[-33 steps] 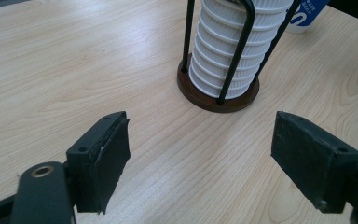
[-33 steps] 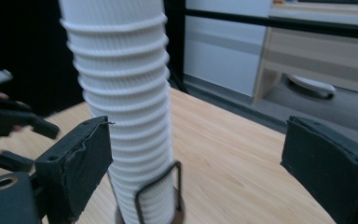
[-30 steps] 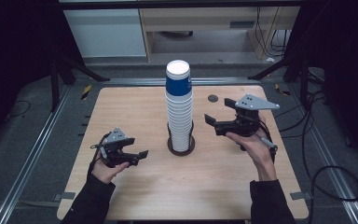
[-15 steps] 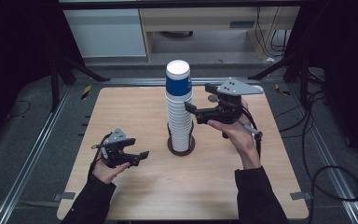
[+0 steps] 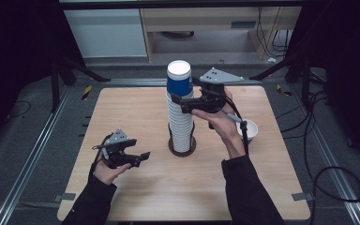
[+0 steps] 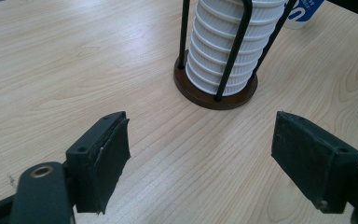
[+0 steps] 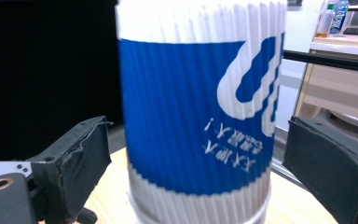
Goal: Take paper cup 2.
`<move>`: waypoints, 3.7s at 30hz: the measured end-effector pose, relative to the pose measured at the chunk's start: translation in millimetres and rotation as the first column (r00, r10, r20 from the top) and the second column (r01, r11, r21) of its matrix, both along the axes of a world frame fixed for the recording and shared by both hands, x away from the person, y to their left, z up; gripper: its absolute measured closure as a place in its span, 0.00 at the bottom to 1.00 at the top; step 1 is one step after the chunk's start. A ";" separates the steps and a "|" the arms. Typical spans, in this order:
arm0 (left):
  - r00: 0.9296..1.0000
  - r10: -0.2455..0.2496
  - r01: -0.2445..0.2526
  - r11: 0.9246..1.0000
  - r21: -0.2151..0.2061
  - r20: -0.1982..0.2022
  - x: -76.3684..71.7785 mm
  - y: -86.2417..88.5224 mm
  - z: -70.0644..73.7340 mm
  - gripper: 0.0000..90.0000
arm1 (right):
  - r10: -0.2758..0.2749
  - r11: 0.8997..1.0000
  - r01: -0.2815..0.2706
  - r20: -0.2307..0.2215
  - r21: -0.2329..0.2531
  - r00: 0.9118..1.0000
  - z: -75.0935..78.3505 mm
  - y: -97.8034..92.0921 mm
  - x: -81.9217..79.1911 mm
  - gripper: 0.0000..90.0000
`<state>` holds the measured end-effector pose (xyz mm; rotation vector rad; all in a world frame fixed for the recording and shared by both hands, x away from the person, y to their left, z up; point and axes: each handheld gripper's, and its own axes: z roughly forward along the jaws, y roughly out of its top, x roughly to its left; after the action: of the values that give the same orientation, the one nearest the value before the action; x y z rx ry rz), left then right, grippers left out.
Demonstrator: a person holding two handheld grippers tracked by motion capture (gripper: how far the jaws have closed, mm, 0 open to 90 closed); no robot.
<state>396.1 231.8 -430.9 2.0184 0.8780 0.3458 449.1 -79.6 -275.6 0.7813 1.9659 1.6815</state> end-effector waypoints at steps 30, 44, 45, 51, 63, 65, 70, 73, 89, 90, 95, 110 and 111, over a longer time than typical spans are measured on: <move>1.000 -0.003 0.003 1.000 -0.005 -0.004 0.3 0.0 -0.6 0.20 | -0.002 0.999 0.001 -0.005 -0.047 1.000 -0.7 15.4 12.9 0.20; 1.000 -0.004 0.004 1.000 -0.005 -0.004 0.3 0.1 -0.4 0.20 | 0.008 1.000 -0.008 0.016 -0.006 1.000 5.8 11.5 11.2 0.21; 1.000 -0.005 0.005 1.000 -0.004 -0.004 0.2 -0.2 -0.5 0.20 | 0.008 1.000 -0.008 0.010 -0.017 1.000 7.9 11.1 11.2 0.22; 1.000 -0.005 0.005 1.000 -0.004 -0.004 0.1 0.1 -0.2 0.20 | 0.014 1.000 -0.013 0.015 -0.023 1.000 13.8 10.8 10.5 0.23; 1.000 -0.004 0.004 1.000 -0.004 -0.006 0.4 0.5 -0.4 0.20 | 0.017 1.000 -0.017 0.058 0.011 0.998 37.0 7.6 8.1 0.23; 1.000 -0.004 0.004 1.000 -0.003 -0.008 0.5 0.3 -0.7 0.20 | 0.018 1.000 -0.019 0.068 0.015 0.998 41.6 7.5 7.4 0.23; 1.000 -0.005 0.005 1.000 -0.001 -0.007 0.5 0.0 -1.0 0.20 | 0.008 1.000 -0.009 0.085 0.011 0.996 50.6 7.8 7.5 0.23; 1.000 -0.004 0.004 1.000 -0.002 -0.007 0.7 0.4 -1.0 0.20 | 0.005 1.000 -0.007 0.098 0.021 0.995 56.1 7.0 6.6 0.23; 1.000 -0.005 0.005 1.000 -0.002 -0.003 -0.4 -0.2 -0.1 0.20 | -0.047 0.999 0.044 0.159 0.025 0.986 72.9 -27.2 -14.7 0.23; 1.000 -0.006 0.006 1.000 -0.002 -0.003 -0.5 -0.5 -0.1 0.20 | -0.051 0.999 0.048 0.156 0.025 0.986 71.0 -31.4 -16.2 0.23; 1.000 -0.004 0.004 1.000 0.001 -0.003 -0.4 -0.5 -0.3 0.20 | -0.076 0.997 0.073 0.147 0.020 0.986 59.1 -52.4 -24.2 0.23; 1.000 -0.010 0.010 1.000 0.012 -0.005 -0.7 -2.2 -1.2 0.20 | -0.103 0.995 0.102 0.082 0.007 0.991 12.8 -93.0 -39.6 0.23; 1.000 -0.011 0.011 1.000 0.013 -0.005 -0.8 -2.4 -1.2 0.20 | -0.099 0.995 0.099 0.076 0.004 0.992 9.0 -94.4 -40.5 0.23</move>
<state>395.3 229.4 -432.1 2.0356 0.8702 0.3409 408.6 -174.0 -266.6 0.7898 1.8447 1.6292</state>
